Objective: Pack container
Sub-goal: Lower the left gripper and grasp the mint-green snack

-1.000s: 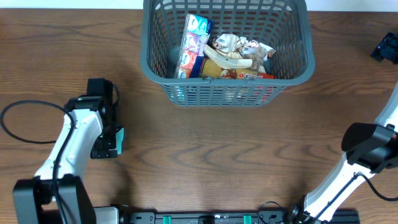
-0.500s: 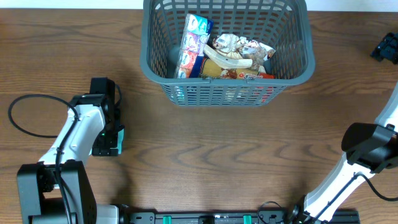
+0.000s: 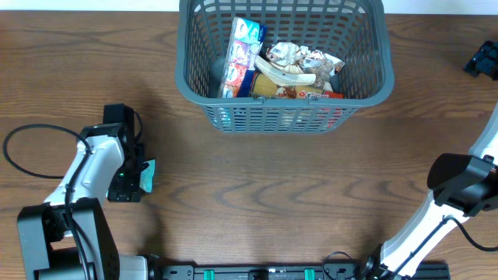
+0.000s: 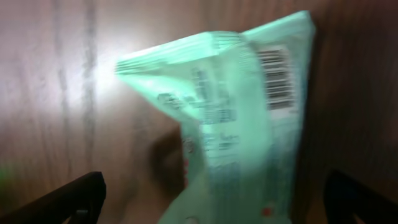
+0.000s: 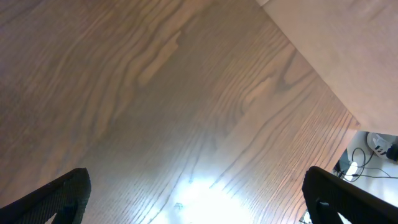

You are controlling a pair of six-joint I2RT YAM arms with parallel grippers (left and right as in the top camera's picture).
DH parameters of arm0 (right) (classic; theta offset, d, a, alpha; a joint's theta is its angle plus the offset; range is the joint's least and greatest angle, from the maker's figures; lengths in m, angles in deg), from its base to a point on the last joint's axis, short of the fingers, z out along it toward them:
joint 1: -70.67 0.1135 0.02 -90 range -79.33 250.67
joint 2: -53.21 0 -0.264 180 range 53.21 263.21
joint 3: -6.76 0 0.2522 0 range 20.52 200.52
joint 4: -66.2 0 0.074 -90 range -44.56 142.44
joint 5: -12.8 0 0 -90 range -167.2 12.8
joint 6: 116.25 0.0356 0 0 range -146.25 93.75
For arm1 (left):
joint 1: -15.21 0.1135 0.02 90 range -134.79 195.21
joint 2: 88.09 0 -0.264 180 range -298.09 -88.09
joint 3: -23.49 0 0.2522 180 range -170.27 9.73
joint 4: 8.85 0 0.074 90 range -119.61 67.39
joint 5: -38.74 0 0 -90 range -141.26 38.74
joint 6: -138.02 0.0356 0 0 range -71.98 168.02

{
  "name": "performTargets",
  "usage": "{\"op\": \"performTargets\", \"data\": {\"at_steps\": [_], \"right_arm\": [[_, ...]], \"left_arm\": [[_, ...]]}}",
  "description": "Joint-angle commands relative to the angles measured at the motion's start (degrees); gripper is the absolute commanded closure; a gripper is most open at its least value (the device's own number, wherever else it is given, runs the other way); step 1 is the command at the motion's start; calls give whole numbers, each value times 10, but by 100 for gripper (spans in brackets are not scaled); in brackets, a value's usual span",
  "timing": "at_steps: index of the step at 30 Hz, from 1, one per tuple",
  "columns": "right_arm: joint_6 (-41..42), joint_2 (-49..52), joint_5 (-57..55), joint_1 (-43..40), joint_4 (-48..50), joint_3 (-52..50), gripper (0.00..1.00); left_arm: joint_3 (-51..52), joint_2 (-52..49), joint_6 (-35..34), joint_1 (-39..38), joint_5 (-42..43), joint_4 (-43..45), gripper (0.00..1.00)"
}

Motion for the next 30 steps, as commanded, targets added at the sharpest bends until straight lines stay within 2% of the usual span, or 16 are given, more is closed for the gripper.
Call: {"op": "performTargets", "data": {"at_steps": [1,6,30], "right_arm": [[8,1,-6,0,0,-3,1],[8,1,-6,0,0,-3,1],[8,1,-6,0,0,-3,1]], "left_arm": [[2,-5,34,2,-3,8,1],[2,-5,61,2,-3,35,1],[45,-8,57,2,-2,73,0]]}}
